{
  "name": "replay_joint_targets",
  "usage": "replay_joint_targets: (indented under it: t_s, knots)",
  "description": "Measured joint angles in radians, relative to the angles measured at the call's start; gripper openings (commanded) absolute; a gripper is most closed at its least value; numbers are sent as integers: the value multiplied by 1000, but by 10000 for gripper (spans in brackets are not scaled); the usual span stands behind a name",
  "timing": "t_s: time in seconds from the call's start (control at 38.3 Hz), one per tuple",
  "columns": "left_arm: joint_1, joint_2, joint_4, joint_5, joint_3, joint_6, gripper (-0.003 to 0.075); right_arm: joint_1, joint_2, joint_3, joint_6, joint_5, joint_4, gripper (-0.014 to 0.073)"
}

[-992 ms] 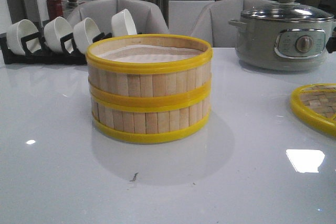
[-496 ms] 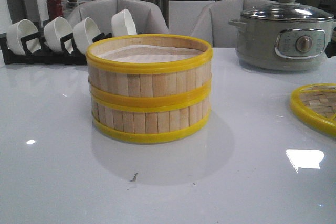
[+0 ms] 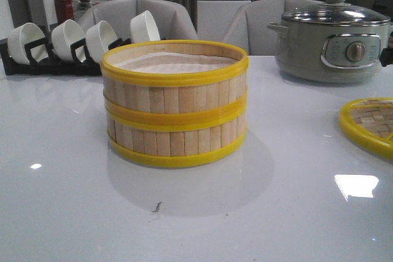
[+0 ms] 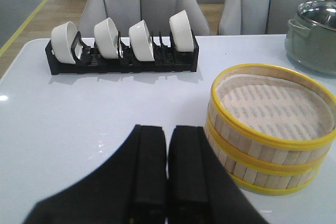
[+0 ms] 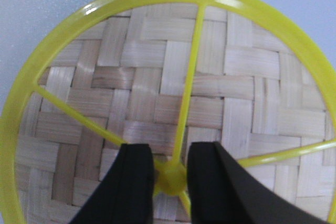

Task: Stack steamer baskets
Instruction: 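Move the right gripper down onto the hub of the woven lid, then lift the woven lid with the right gripper toward the stack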

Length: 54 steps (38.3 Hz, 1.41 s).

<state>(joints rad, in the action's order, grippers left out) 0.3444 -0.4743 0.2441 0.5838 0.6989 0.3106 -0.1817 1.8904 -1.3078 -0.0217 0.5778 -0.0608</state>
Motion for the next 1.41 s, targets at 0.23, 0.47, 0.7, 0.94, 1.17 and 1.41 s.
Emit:
replay_joint_targets:
  t_s: [0.23,0.47,0.7,0.94,1.17,1.41]
  knots:
    - [0,0,0,0,0,0,86,0,0,0,0,-2,2,297]
    - [0,0,0,0,0,0,86,0,0,0,0,0,1,297]
    - [0,0,0,0,0,0,86,0,0,0,0,1,1,297]
    - [0,0,0,0,0,0,86,-2,9,0,0,5,1,297]
    - [0,0,0,0,0,0,86,-6,20,-6,0,14,2,297]
    - [0,0,0,0,0,0,86,-6,22,-8,0,14,2,130]
